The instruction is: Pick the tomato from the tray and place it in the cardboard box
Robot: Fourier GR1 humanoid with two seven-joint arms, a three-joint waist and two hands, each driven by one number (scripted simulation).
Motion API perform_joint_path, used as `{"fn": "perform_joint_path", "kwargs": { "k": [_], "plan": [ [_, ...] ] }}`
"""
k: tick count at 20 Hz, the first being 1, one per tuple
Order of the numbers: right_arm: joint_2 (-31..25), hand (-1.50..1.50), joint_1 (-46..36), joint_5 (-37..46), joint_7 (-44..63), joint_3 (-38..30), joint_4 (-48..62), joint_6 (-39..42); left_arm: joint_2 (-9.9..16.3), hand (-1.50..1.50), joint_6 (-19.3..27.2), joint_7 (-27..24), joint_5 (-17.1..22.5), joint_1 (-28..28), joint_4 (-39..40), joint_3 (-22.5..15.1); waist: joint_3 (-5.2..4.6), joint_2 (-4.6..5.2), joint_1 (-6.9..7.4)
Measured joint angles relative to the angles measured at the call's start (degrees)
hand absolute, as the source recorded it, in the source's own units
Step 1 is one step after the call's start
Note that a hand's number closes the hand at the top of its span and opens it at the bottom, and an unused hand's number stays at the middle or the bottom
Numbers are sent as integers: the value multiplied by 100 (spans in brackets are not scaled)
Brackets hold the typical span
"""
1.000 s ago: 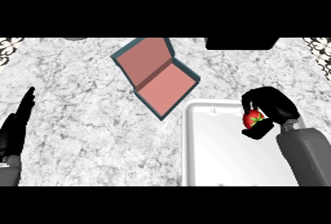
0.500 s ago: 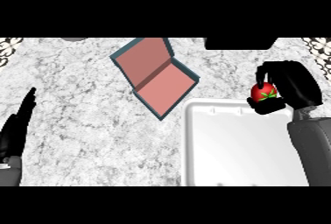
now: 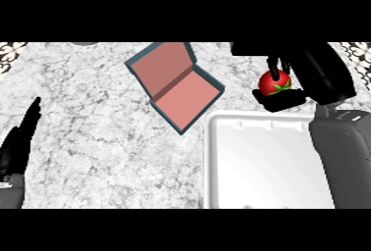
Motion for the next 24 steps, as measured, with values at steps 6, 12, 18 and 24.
{"fn": "perform_joint_path", "kwargs": {
  "k": [6,12,18,24],
  "plan": [
    [737,150,-1004,-256,539,-87,663,-1,10,0,-55,-64,-16,-196,229,74,-1,13,39],
    [1270,150,-2113,-397,1010,-301,1931,-443,-86,0,-26,19,-95,-198,98,23,-1,25,105],
    [1447,150,-2877,-818,1013,-279,3503,-1212,-72,0,-100,7,-112,-233,80,39,-2,48,179],
    [1489,150,-3754,-1094,833,-274,5170,-1957,-114,0,-146,-37,-152,-376,154,-9,-4,99,309]
  ]
}}
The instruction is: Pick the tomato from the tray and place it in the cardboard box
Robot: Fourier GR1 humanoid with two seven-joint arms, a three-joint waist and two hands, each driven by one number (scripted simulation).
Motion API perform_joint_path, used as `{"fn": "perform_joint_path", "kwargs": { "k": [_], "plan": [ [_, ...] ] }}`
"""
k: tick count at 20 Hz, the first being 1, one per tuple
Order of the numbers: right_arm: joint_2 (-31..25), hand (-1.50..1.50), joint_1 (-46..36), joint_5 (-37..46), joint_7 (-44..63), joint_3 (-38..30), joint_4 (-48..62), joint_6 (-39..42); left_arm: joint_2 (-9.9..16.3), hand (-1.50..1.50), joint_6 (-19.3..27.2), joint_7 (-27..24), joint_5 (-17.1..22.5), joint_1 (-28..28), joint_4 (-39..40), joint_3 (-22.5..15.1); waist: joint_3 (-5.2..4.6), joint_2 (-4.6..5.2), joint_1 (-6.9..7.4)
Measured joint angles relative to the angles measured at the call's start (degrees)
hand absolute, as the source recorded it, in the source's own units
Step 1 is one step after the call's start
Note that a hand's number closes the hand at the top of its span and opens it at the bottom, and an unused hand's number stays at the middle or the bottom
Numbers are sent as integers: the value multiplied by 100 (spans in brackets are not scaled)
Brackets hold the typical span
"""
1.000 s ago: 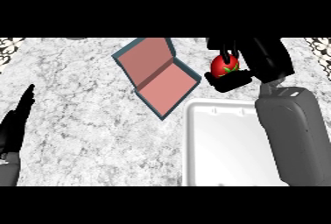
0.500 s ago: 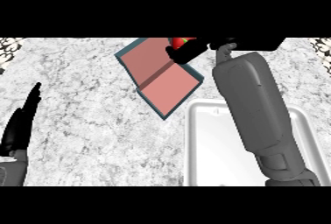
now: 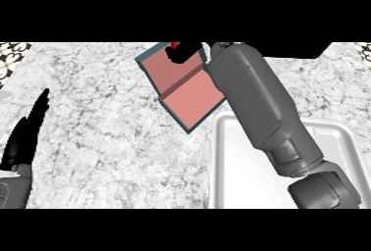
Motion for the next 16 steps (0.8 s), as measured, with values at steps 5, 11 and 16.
{"fn": "perform_joint_path", "kwargs": {
  "k": [5,11,16],
  "plan": [
    [9,-150,-320,-14,1,-4,1045,-597,-25,0,-16,-17,-37,-76,2,-37,-2,40,106],
    [13,-150,-415,-471,-79,-220,1869,-839,-115,0,11,41,-101,-214,-11,-125,1,84,211],
    [12,-150,-588,-752,-411,-364,2171,-1074,-118,0,-15,83,-119,-374,59,-134,1,109,265]
  ]
}}
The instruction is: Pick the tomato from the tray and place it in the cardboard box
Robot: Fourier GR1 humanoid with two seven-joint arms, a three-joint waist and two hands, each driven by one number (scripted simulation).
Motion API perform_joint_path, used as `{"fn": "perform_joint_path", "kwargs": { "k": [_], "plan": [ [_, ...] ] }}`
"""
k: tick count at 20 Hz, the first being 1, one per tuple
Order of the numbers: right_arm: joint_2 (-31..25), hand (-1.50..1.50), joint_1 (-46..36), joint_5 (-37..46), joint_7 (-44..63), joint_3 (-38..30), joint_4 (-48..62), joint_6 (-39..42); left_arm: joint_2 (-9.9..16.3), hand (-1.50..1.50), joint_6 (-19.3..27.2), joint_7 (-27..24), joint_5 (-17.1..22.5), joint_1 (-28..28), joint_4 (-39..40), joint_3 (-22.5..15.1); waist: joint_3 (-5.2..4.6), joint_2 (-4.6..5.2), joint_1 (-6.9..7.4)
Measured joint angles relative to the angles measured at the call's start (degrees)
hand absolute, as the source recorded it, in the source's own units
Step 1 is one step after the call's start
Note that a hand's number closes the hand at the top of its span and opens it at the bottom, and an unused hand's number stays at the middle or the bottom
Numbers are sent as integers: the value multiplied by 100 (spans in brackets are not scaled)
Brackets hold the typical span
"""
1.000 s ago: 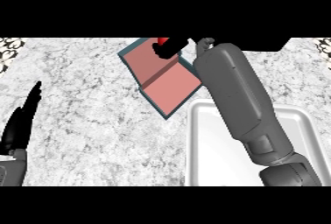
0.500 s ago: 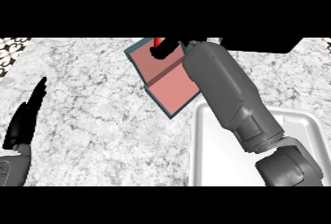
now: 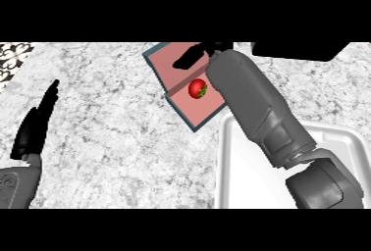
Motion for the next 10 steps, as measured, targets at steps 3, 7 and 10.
{"fn": "perform_joint_path", "kwargs": {
  "k": [3,7,10],
  "plan": [
    [-1,-150,63,-153,-437,-112,10,-292,-23,0,15,-7,-13,10,6,-4,2,4,-3],
    [-10,-150,40,-476,-892,-425,-111,-677,-24,0,18,-66,-9,97,10,21,5,-14,-53],
    [-26,-150,125,-768,-1264,-740,-215,-870,-17,0,49,-53,-12,146,23,68,6,-36,-142]
  ]
}}
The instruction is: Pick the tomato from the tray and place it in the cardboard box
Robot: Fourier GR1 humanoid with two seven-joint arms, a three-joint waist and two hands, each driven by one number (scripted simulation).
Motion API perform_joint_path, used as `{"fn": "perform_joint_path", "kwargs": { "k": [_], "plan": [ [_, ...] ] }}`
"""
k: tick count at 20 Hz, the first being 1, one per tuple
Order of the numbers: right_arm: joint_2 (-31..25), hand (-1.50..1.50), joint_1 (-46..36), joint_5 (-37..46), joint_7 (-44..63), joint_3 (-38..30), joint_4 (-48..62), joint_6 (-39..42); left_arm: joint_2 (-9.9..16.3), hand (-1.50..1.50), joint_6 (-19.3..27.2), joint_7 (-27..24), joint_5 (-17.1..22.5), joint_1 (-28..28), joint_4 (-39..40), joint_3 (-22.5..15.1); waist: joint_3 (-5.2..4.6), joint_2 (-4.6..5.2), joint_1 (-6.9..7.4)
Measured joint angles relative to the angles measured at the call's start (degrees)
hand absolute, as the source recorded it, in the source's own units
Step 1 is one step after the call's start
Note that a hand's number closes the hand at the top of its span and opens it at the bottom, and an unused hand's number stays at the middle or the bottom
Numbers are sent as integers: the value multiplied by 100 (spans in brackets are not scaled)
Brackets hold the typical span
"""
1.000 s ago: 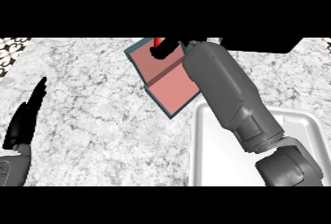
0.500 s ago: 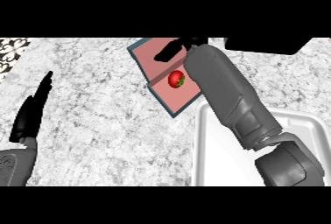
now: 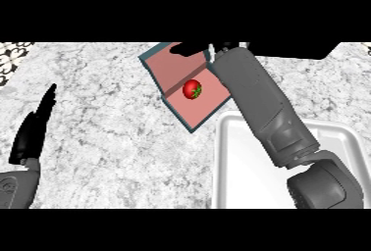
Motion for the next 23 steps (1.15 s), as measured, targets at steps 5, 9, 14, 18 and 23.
{"fn": "perform_joint_path", "kwargs": {
  "k": [5,9,14,18,23],
  "plan": [
    [-296,-150,75,-458,-517,-458,-71,233,49,0,-23,-12,39,133,-69,92,2,-43,-116],
    [-702,-150,269,-690,-710,-663,-128,601,71,0,-43,-29,62,346,-153,161,0,-92,-230],
    [-1288,-150,617,-888,-856,-808,-250,1100,39,0,19,-104,27,374,-26,223,1,-123,-345],
    [-1796,-150,1063,-962,-1084,-825,-355,1619,135,0,-64,-76,72,380,-61,320,0,-142,-391],
    [-2317,-150,1559,-1051,-1142,-753,-677,2371,97,0,-102,-2,91,534,-231,346,0,-171,-443]
  ]
}}
